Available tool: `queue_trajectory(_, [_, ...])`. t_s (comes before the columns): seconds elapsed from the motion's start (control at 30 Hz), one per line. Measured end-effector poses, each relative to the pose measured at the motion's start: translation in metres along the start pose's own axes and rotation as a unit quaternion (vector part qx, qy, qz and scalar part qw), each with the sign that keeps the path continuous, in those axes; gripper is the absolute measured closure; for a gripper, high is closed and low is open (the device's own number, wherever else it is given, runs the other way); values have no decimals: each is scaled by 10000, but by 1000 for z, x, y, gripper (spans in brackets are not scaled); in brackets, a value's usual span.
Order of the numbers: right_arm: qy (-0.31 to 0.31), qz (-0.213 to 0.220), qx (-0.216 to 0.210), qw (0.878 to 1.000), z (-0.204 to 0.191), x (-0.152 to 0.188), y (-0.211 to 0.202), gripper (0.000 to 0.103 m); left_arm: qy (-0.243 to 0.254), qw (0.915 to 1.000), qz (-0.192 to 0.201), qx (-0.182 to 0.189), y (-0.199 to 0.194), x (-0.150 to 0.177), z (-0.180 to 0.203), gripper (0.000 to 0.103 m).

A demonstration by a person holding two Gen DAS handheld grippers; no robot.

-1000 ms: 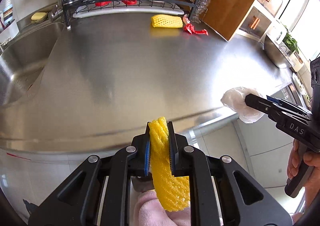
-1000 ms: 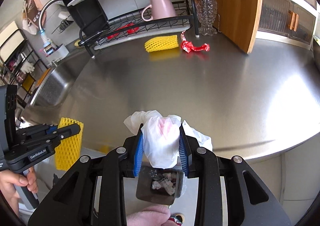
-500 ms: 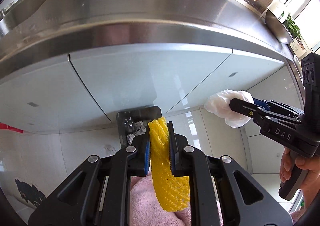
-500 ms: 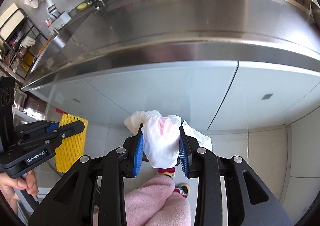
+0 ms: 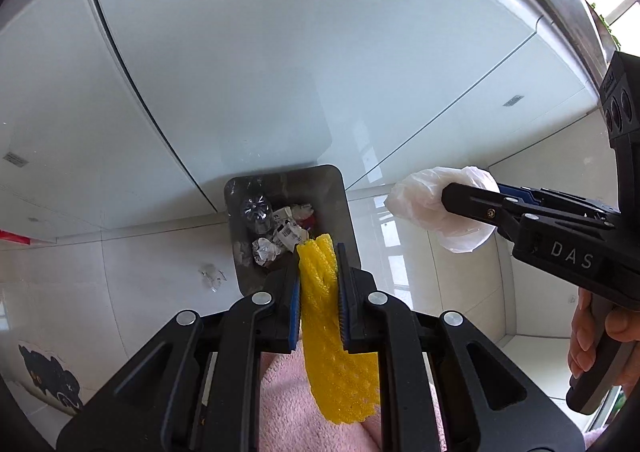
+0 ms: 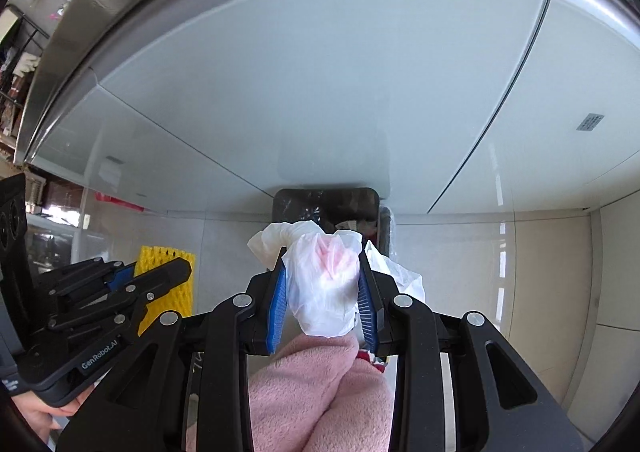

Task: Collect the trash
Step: 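Carry the yellow net and tissue down over the bin with both grippers, then open both grippers to drop the net and tissue into the bin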

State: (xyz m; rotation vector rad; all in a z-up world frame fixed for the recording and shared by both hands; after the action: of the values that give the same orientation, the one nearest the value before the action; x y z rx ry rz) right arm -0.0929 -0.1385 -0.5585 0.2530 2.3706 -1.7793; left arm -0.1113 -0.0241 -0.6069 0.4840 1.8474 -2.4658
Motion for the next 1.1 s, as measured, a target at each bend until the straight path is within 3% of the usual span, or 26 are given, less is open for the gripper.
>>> queue_trajectory(0.33, [423, -486, 36, 9979, 14, -6, 82, 71, 87, 9987, -502, 41, 79, 0, -14, 90])
queue_trajectory(0.5, [546, -594, 80, 9967, 21, -10, 107, 71, -2, 9962, -861, 149, 108, 7, -19, 90])
queue_trajectory(0.63, [575, -614, 67, 9964, 20, -12, 117, 71, -43, 9957, -914, 146, 118, 4, -23, 88])
queue_trajectory(0.67, [593, -624, 39, 9963, 18, -13, 120, 71, -77, 9958, -909, 125, 120, 3, -25, 84])
queue_trajectory(0.8, [704, -729, -104, 9948, 16, -13, 125, 63, -234, 9965, -798, -43, 114, -1, -37, 48])
queue_trajectory(0.83, [747, -744, -111, 9944, 15, -14, 125, 60, -244, 9966, -783, -84, 113, -1, -40, 47])
queue_trajectory(0.9, [833, -679, -85, 9942, 17, -18, 123, 36, -264, 9963, -806, -165, 110, 0, -45, 43])
queue_trajectory(1.03, [870, -611, -64, 9943, 15, -23, 120, 34, -342, 9959, -799, -250, 101, 3, -51, 32])
queue_trajectory(1.1, [854, -587, -49, 9946, 14, -24, 116, 22, -352, 9957, -800, -301, 94, 4, -52, 20])
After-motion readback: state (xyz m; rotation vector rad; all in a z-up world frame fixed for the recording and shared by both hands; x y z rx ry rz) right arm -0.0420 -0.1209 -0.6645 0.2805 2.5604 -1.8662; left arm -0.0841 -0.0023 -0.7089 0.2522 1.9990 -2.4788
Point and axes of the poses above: each gripper's, at about its wrist camera, not at the fingertips, and y roughly the way its jaws point, z to its right, x to its underside, the point moved 10 cm from there along y, roughly the way its jaws point, and after that the axes turned 1 degree about z, right-handed, at the moved point
